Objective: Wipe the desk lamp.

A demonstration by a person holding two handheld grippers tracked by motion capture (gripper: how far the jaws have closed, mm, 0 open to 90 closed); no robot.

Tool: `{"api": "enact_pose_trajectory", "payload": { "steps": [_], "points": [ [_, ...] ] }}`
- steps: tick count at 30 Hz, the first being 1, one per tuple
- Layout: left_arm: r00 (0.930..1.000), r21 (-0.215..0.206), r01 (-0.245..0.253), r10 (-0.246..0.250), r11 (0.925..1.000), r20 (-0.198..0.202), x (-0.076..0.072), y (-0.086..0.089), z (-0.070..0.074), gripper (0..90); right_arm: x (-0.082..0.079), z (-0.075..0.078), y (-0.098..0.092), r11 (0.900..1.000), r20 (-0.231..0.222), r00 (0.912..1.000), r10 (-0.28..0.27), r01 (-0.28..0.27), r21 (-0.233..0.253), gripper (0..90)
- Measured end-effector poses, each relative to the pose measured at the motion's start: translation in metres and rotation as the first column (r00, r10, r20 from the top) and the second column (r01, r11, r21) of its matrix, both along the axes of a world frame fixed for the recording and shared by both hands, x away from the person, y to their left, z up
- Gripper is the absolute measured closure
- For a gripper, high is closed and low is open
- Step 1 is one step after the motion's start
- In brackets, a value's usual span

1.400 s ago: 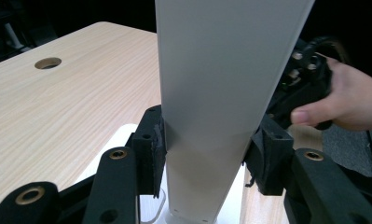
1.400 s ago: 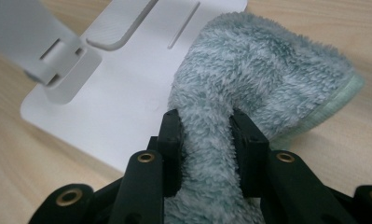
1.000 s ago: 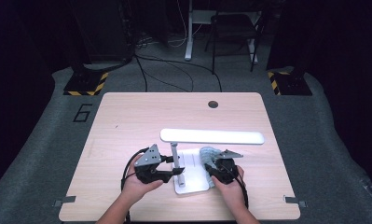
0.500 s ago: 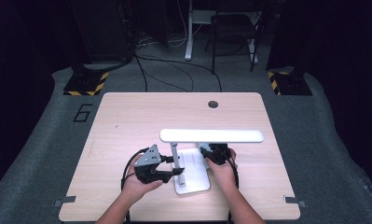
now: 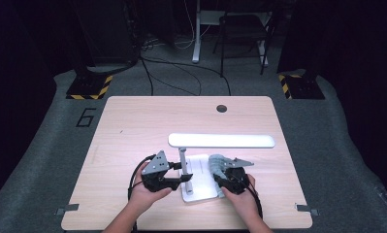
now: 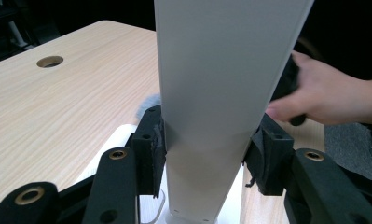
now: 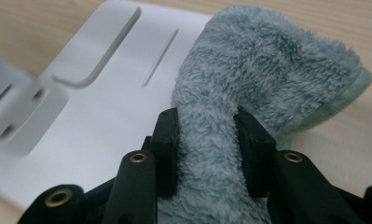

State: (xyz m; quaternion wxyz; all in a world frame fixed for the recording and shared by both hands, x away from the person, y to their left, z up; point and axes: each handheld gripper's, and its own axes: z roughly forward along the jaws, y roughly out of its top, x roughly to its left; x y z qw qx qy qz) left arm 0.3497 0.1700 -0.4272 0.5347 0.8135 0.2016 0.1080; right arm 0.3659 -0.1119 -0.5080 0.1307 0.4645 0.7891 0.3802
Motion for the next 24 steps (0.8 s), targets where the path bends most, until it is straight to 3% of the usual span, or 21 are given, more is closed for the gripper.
{"api": "enact_pose_trajectory", "payload": {
  "steps": [5, 7, 10, 12, 13, 15, 18, 22, 24],
  "points": [
    [1.0, -0.004, -0.006, 0.007, 1.0, 0.004, 0.001, 0.001, -0.001, 53.2, -0.02, 0.001, -0.005, 1.0, -0.002, 0.9997, 0.026, -0.026, -0.012, 64.7],
    [0.9998, -0.008, -0.02, 0.02, 0.9998, 0.004, 0.001, 0.001, -0.001, 53.2, -0.027, 0.001, -0.011, 0.999, -0.01, 0.9993, 0.036, -0.036, 0.01, 65.7],
    [0.9997, -0.01, -0.024, 0.024, 0.9997, 0.005, 0.001, 0.0, -0.001, 53.2, -0.029, 0.002, -0.017, 0.998, -0.037, 0.9993, 0.009, -0.006, 0.061, 66.6],
    [0.9996, -0.01, -0.027, 0.027, 0.9996, 0.0, 0.001, 0.0, -0.001, 53.2, -0.032, 0.006, -0.017, 0.998, -0.012, 0.9999, 0.003, -0.002, 0.069, 66.6],
    [0.9996, -0.011, -0.027, 0.027, 0.9996, 0.0, 0.001, 0.0, -0.001, 53.2, -0.034, 0.009, -0.016, 0.998, 0.026, 0.9994, 0.023, -0.025, 0.057, 66.5],
    [0.9996, -0.012, -0.029, 0.029, 0.9995, -0.001, 0.001, 0.0, -0.001, 53.2, -0.04, 0.013, -0.009, 0.996, 0.057, 0.9966, 0.059, -0.063, 0.056, 66.3],
    [0.9995, -0.011, -0.032, 0.032, 0.9994, -0.002, 0.001, -0.001, -0.001, 53.1, -0.044, 0.009, 0.0, 0.994, 0.045, 0.993, 0.109, -0.11, 0.025, 65.8],
    [0.9997, -0.004, -0.024, 0.024, 0.9997, 0.0, 0.002, 0.0, 0.0, 52.8, -0.041, 0.007, 0.002, 0.995, 0.074, 0.9922, 0.1, -0.1, -0.009, 65.1],
    [0.9998, -0.001, -0.021, 0.021, 0.9998, -0.003, 0.002, 0.0, 0.0, 52.6, -0.041, 0.004, 0.001, 0.996, 0.058, 0.9942, 0.091, -0.092, 0.009, 64.8]
  ]
}}
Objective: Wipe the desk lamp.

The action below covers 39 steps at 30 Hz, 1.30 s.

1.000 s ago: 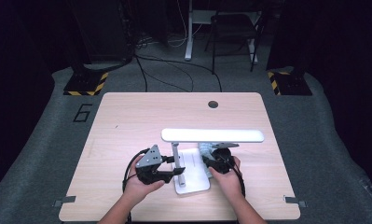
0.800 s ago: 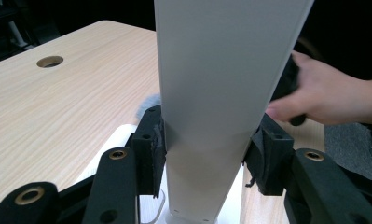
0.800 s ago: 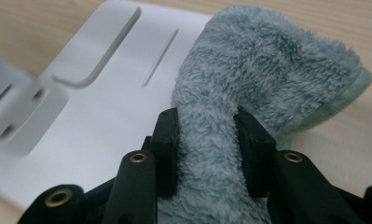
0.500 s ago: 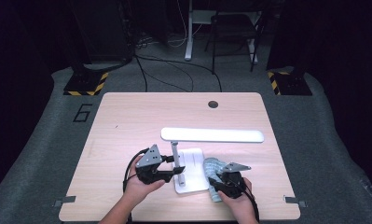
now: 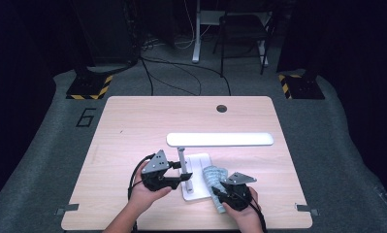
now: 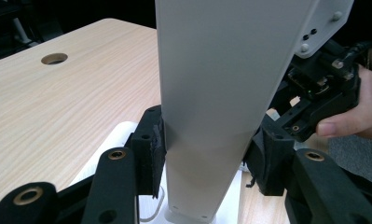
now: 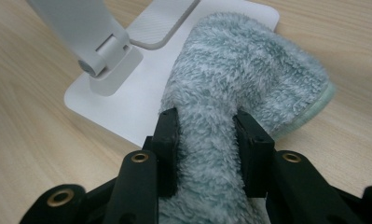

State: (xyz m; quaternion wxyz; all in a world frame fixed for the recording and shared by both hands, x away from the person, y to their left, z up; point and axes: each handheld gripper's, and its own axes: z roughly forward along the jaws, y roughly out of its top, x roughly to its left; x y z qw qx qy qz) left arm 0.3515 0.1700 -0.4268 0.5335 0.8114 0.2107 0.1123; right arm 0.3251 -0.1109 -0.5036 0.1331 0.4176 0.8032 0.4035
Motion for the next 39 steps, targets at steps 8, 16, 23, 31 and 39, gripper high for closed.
{"api": "enact_pose_trajectory", "payload": {
  "steps": [8, 16, 23, 31, 39],
  "points": [
    [0.9999, 0.01, 0.012, -0.012, 0.9999, -0.007, 0.003, 0.003, 0.001, 51.8, 0.011, -0.001, 0.008, 0.999, 0.053, 0.9986, 0.0, 0.003, -0.05, 64.7],
    [0.9973, 0.026, -0.073, 0.073, 0.997, 0.012, 0.008, -0.001, 0.002, 52.9, 0.021, 0.009, 0.015, 1.0, 0.059, 0.9983, 0.0, 0.0, -0.001, 65.6],
    [0.9933, 0.02, -0.115, 0.115, 0.9931, 0.015, 0.017, 0.002, 0.001, 52.9, 0.004, 0.011, 0.039, 0.997, 0.05, 0.9955, 0.08, -0.079, -0.024, 62.9],
    [0.9936, 0.009, -0.113, 0.113, 0.9936, 0.01, 0.019, 0.007, 0.001, 52.8, 0.001, 0.01, 0.047, 0.992, 0.082, 0.9899, 0.116, -0.111, -0.057, 51.9],
    [0.9929, 0.006, -0.119, 0.119, 0.9929, 0.008, 0.018, 0.005, 0.0, 52.7, -0.001, 0.002, 0.052, 0.99, 0.052, 0.9899, 0.132, -0.129, -0.06, 68.0]
  ]
}}
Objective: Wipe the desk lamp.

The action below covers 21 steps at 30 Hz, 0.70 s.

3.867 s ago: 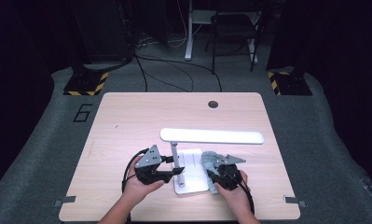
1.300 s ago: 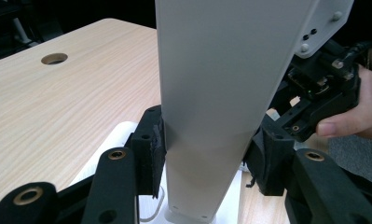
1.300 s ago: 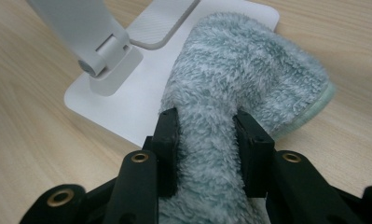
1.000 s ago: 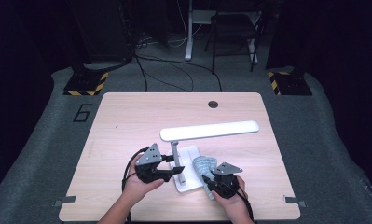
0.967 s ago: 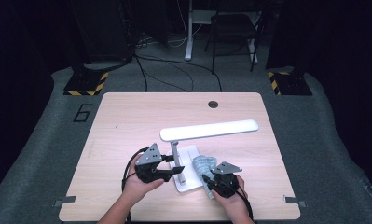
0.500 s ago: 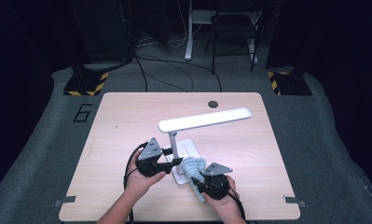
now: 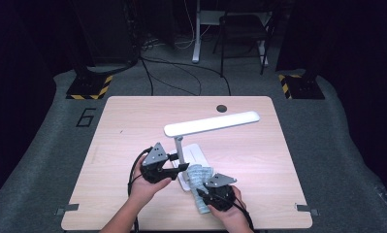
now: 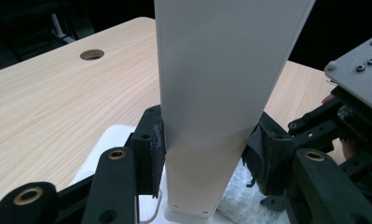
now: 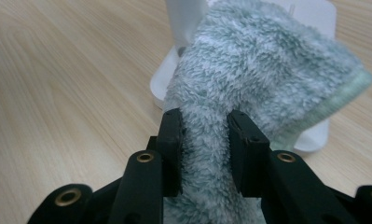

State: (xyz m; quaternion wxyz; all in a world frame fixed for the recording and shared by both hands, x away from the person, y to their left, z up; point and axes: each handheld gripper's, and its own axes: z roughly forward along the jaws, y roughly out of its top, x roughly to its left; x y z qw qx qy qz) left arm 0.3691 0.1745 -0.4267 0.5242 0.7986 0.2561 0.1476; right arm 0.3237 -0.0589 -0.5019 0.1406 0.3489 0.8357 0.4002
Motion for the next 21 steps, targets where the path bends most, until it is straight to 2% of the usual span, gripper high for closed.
{"api": "enact_pose_trajectory", "payload": {
  "steps": [2, 3, 4, 6, 8, 9, 10, 15, 17, 21],
  "points": [
    [1.0, -0.001, -0.004, 0.004, 1.0, 0.001, 0.0, 0.0, 0.0, 52.7, -0.001, 0.0, 0.008, 1.0, 0.022, 0.9997, 0.008, -0.008, -0.003, 67.9],
    [1.0, 0.0, 0.0, 0.0, 1.0, 0.003, 0.0, 0.0, 0.0, 52.7, -0.002, 0.0, 0.012, 1.0, 0.026, 0.9994, 0.022, -0.021, -0.019, 67.8],
    [1.0, -0.003, 0.005, -0.005, 1.0, 0.003, 0.0, 0.0, -0.001, 52.7, -0.002, -0.001, 0.015, 0.999, 0.049, 0.9984, 0.029, -0.028, -0.036, 67.7],
    [0.9999, 0.002, 0.015, -0.015, 0.9999, 0.0, 0.0, 0.001, 0.0, 52.7, -0.003, -0.001, 0.018, 0.998, 0.065, 0.9975, 0.027, -0.024, -0.053, 67.7],
    [0.9996, 0.005, 0.026, -0.026, 0.9997, 0.007, -0.001, 0.001, 0.0, 52.6, -0.004, -0.003, 0.02, 0.997, 0.099, 0.9949, 0.022, -0.014, -0.078, 68.2],
    [0.9993, 0.02, 0.036, -0.036, 0.9992, 0.011, -0.002, 0.001, 0.001, 52.6, -0.005, -0.005, 0.018, 0.991, 0.128, 0.991, 0.039, -0.022, -0.13, 69.2],
    [0.9995, 0.017, 0.029, -0.029, 0.9994, 0.012, -0.003, 0.0, 0.001, 52.5, -0.004, -0.005, 0.017, 0.99, 0.14, 0.9893, 0.042, -0.023, -0.136, 69.8],
    [0.9995, -0.001, 0.027, -0.027, 0.9996, -0.013, 0.001, 0.004, 0.0, 52.6, 0.0, -0.004, 0.009, 0.991, 0.127, 0.9917, 0.017, 0.001, -0.136, 71.0],
    [0.9995, -0.003, 0.03, -0.03, 0.9996, -0.011, 0.002, 0.004, 0.0, 52.5, 0.003, -0.005, 0.006, 0.992, 0.123, 0.9923, -0.015, 0.031, -0.126, 71.3],
    [0.9994, 0.001, 0.033, -0.033, 0.9994, -0.013, 0.003, 0.005, 0.0, 52.4, 0.008, -0.004, -0.004, 0.989, 0.125, 0.9912, -0.044, 0.061, -0.135, 71.5]
  ]
}}
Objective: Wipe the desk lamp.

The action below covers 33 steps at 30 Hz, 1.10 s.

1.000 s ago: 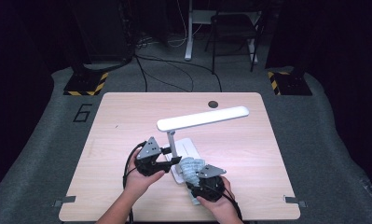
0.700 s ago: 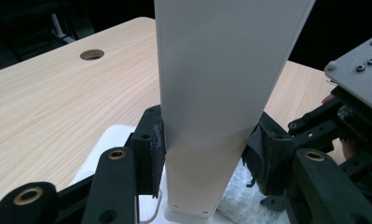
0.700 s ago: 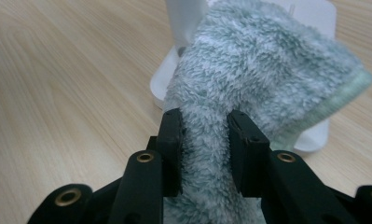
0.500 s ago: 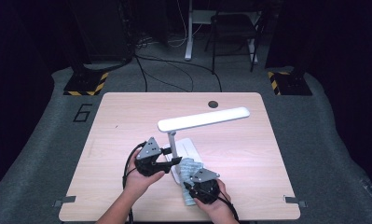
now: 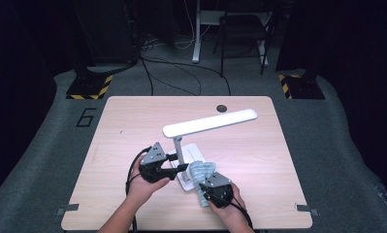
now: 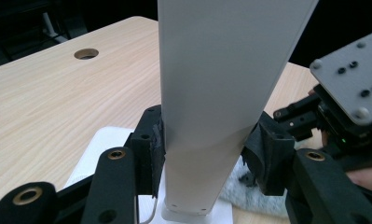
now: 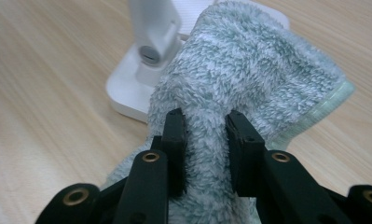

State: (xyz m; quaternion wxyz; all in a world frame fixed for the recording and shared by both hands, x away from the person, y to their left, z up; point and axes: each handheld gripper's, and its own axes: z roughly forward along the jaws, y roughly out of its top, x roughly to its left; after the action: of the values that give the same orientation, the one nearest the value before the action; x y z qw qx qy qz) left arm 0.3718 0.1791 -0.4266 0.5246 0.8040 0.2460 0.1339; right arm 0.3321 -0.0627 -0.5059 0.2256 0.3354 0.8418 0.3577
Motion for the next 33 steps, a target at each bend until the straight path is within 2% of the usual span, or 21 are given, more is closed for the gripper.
{"api": "enact_pose_trajectory", "payload": {
  "steps": [2, 7, 8, 9, 15, 16, 19, 21, 22, 23, 25, 27, 28, 29, 31, 33],
  "points": [
    [1.0, -0.001, -0.001, 0.001, 1.0, 0.0, 0.0, 0.0, 0.0, 52.4, 0.003, 0.0, -0.005, 1.0, 0.009, 0.9997, -0.021, 0.021, -0.01, 71.5],
    [1.0, 0.0, -0.004, 0.004, 1.0, -0.001, 0.0, 0.0, 0.0, 52.4, 0.013, 0.0, -0.019, 0.995, 0.01, 0.9949, -0.101, 0.101, 0.008, 71.6],
    [1.0, -0.001, -0.004, 0.004, 1.0, -0.002, 0.0, -0.001, 0.0, 52.3, 0.016, 0.0, -0.023, 0.995, 0.011, 0.9954, -0.095, 0.095, -0.001, 71.6],
    [1.0, -0.001, -0.004, 0.004, 1.0, -0.003, 0.0, -0.001, 0.0, 52.3, 0.016, -0.001, -0.023, 0.992, -0.001, 0.9922, -0.125, 0.125, 0.029, 71.6],
    [0.9999, -0.018, -0.01, 0.01, 0.9998, -0.009, 0.0, -0.002, -0.001, 52.1, 0.011, -0.002, -0.015, 0.992, -0.009, 0.9932, -0.116, 0.117, 0.057, 72.1],
    [0.9999, -0.018, -0.01, 0.01, 0.9998, -0.01, 0.0, -0.002, -0.001, 52.0, 0.009, -0.003, -0.012, 0.993, 0.0, 0.9944, -0.105, 0.105, 0.057, 72.1],
    [0.9998, -0.018, -0.017, 0.017, 0.9997, -0.01, 0.0, -0.002, -0.001, 51.9, 0.004, -0.002, -0.001, 0.995, -0.025, 0.9986, -0.046, 0.049, 0.093, 72.1],
    [0.9998, -0.019, -0.018, 0.017, 0.9997, -0.013, 0.0, -0.002, -0.001, 51.9, 0.0, -0.002, 0.006, 0.989, -0.072, 0.9974, 0.002, 0.008, 0.147, 71.8],
    [0.9998, -0.021, -0.014, 0.014, 0.9997, -0.011, 0.0, -0.002, -0.001, 51.9, 0.0, -0.003, 0.01, 0.982, -0.082, 0.996, 0.033, -0.017, 0.188, 71.5],
    [0.9998, -0.021, -0.014, 0.014, 0.9997, -0.011, 0.0, -0.002, -0.001, 51.9, -0.002, -0.003, 0.012, 0.981, -0.091, 0.9951, 0.037, -0.019, 0.195, 71.3],
    [0.9999, -0.017, -0.004, 0.004, 0.9998, -0.015, 0.001, -0.001, -0.001, 51.9, -0.003, -0.002, 0.014, 0.985, -0.07, 0.9968, 0.038, -0.025, 0.168, 71.3],
    [0.9999, -0.024, -0.005, 0.005, 0.9997, -0.015, 0.001, 0.0, -0.002, 51.9, -0.002, -0.002, 0.012, 0.985, -0.087, 0.996, 0.021, -0.005, 0.174, 71.4],
    [0.9997, -0.029, -0.003, 0.003, 0.9996, -0.022, 0.001, 0.0, -0.002, 51.9, 0.001, -0.001, 0.011, 0.987, -0.076, 0.9968, 0.025, -0.012, 0.16, 71.5],
    [0.9996, -0.034, -0.004, 0.003, 0.9994, -0.026, 0.0, 0.0, -0.002, 51.8, 0.001, -0.001, 0.01, 0.99, -0.067, 0.9977, 0.014, -0.005, 0.138, 71.5],
    [0.9996, -0.031, -0.005, 0.004, 0.9995, -0.027, 0.0, 0.0, -0.002, 51.8, 0.003, -0.001, 0.006, 0.997, -0.02, 0.9998, 0.005, -0.004, 0.08, 71.5],
    [0.9999, -0.02, -0.002, 0.002, 0.9998, -0.015, 0.001, 0.001, -0.001, 51.8, 0.006, -0.001, -0.001, 0.999, 0.003, 0.9999, -0.015, 0.015, 0.043, 71.6]
  ]
}}
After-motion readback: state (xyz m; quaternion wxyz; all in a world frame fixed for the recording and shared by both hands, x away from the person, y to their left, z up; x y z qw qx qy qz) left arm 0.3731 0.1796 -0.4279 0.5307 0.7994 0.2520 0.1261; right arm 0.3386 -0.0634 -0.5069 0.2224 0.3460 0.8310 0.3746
